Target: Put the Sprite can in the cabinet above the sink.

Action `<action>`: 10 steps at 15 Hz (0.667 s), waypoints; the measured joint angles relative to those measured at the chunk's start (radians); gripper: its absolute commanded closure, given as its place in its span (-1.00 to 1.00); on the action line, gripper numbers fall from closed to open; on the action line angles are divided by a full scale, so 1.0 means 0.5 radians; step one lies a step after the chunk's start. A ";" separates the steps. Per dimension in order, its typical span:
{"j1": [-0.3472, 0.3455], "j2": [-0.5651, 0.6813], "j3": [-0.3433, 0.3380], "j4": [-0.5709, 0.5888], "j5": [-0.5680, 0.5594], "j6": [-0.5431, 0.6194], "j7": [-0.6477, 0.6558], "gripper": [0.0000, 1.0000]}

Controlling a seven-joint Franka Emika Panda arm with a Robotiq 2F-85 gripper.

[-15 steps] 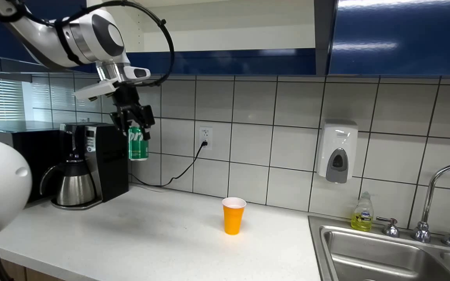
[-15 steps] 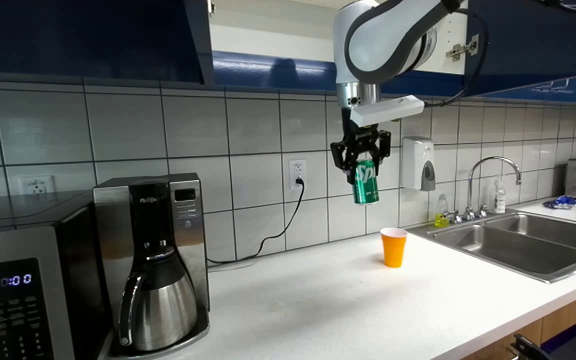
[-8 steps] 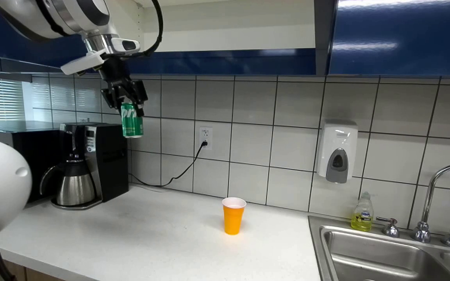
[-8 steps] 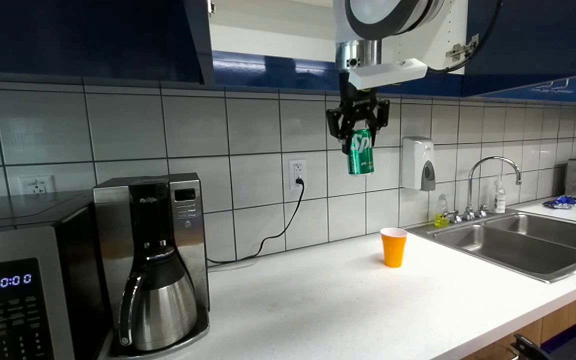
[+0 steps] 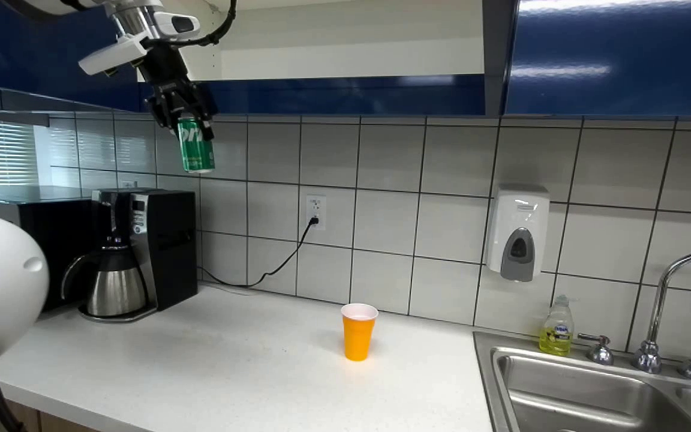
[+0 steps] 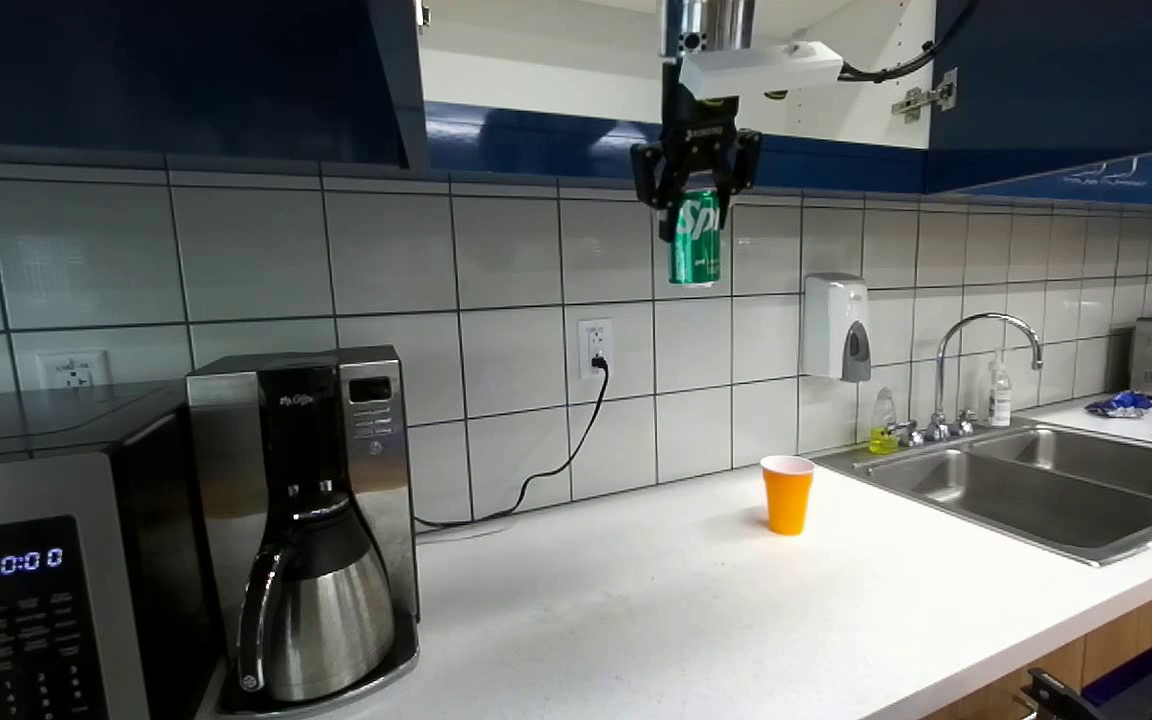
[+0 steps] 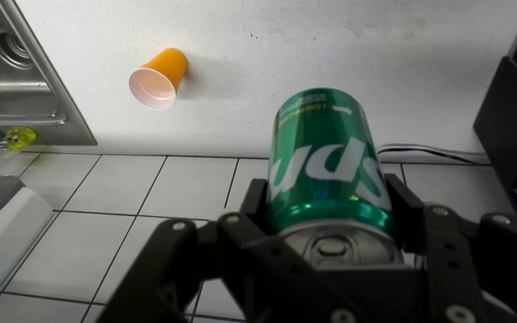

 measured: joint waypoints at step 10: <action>-0.038 0.001 0.049 0.327 0.000 -0.215 0.001 0.20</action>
